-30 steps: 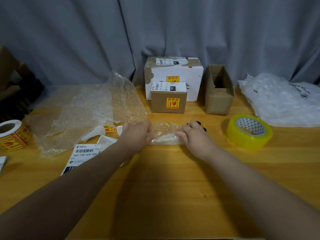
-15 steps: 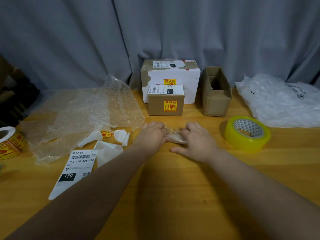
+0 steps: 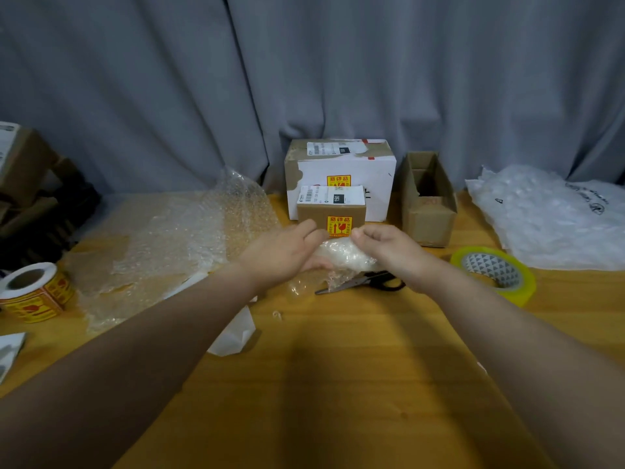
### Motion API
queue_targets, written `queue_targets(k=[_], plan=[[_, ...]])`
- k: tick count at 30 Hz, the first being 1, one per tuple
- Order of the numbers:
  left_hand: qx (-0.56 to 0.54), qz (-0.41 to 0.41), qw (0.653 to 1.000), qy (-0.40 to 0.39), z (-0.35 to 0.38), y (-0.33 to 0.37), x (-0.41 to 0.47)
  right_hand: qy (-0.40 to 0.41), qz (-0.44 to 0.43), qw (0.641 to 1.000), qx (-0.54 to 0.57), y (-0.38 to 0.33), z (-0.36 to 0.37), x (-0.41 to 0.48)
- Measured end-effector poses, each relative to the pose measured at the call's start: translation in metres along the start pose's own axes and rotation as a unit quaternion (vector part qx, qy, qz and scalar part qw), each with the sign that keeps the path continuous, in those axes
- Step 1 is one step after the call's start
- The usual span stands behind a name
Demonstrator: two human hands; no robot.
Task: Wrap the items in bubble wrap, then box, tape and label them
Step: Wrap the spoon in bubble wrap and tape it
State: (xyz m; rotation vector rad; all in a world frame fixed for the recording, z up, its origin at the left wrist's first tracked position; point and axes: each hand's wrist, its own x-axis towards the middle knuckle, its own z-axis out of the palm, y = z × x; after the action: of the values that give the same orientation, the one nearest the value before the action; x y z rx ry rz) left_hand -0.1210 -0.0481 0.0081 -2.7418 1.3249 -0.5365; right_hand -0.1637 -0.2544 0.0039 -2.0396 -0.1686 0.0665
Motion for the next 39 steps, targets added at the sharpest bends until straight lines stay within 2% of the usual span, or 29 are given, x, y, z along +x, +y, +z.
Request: queue_targets(k=[2,3,5,6,8,10,12,16,18,20,22,23,24,25,26,27,28,30,32,34,36,38,39], plan=[[0.014,-0.003,0.998,-0.056,-0.01,0.003,0.003,0.018,0.018,0.996,0.083,-0.004,0.0,0.002],[0.011,-0.004,0.998,-0.066,-0.014,0.006,0.005,0.037,0.006,0.997,0.073,-0.006,0.001,0.002],[-0.03,-0.02,0.998,-0.057,-0.017,0.009,0.009,0.075,-0.062,0.992,-0.077,-0.005,0.002,0.002],[-0.075,-0.039,0.995,-0.06,-0.018,0.009,0.011,0.088,-0.102,0.971,-0.197,-0.005,0.003,0.001],[-0.168,-0.085,0.978,-0.092,-0.018,0.012,0.017,0.09,-0.16,0.902,-0.391,-0.007,0.002,-0.006],[-0.19,-0.097,0.971,-0.109,-0.024,0.021,0.022,0.081,-0.169,0.878,-0.441,-0.01,-0.003,-0.01],[-0.139,-0.089,0.981,-0.105,-0.029,0.029,0.024,0.081,-0.149,0.886,-0.431,-0.011,-0.008,-0.011],[-0.014,-0.047,0.997,-0.06,-0.03,0.034,0.019,0.089,-0.097,0.942,-0.309,-0.005,-0.018,-0.01],[-0.015,-0.025,0.996,-0.084,-0.031,0.039,0.017,0.081,-0.074,0.961,-0.255,-0.002,-0.015,-0.01],[-0.031,-0.036,0.992,-0.118,-0.03,0.045,0.017,0.064,-0.035,0.98,-0.184,-0.003,-0.014,-0.014],[-0.052,-0.076,0.985,-0.143,-0.024,0.05,0.018,0.108,0.01,0.989,-0.101,-0.001,-0.023,-0.02],[-0.069,-0.105,0.98,-0.152,-0.019,0.05,0.017,0.164,0.021,0.982,-0.094,0.003,-0.031,-0.023],[-0.094,-0.139,0.973,-0.159,-0.013,0.049,0.016,0.222,0.035,0.962,-0.159,0.011,-0.041,-0.027],[-0.123,-0.171,0.965,-0.156,-0.008,0.048,0.012,0.255,0.07,0.921,-0.285,0.02,-0.052,-0.032],[-0.15,-0.198,0.958,-0.143,-0.003,0.047,0.008,0.244,0.143,0.866,-0.412,0.028,-0.059,-0.039],[-0.171,-0.219,0.952,-0.125,0.003,0.046,0.003,0.201,0.224,0.821,-0.485,0.035,-0.062,-0.045],[-0.187,-0.235,0.947,-0.112,0.006,0.045,-0.002,0.153,0.286,0.797,-0.509,0.04,-0.062,-0.052],[-0.207,-0.264,0.937,-0.098,0.012,0.044,-0.01,0.101,0.309,0.785,-0.527,0.049,-0.056,-0.061],[-0.227,-0.289,0.926,-0.09,0.014,0.044,-0.016,0.092,0.258,0.788,-0.551,0.052,-0.052,-0.063],[-0.251,-0.303,0.916,-0.074,0.012,0.045,-0.019,0.121,0.2,0.802,-0.549,0.047,-0.048,-0.062],[-0.295,-0.32,0.899,-0.053,0.008,0.044,-0.022,0.158,0.149,0.864,-0.454,0.031,-0.039,-0.059],[-0.349,-0.346,0.871,-0.022,0.001,0.043,-0.024,0.158,0.105,0.944,-0.268,0.011,-0.029,-0.054],[-0.376,-0.357,0.855,-0.007,-0.004,0.044,-0.025,0.153,0.081,0.969,-0.176,0.002,-0.025,-0.049]])
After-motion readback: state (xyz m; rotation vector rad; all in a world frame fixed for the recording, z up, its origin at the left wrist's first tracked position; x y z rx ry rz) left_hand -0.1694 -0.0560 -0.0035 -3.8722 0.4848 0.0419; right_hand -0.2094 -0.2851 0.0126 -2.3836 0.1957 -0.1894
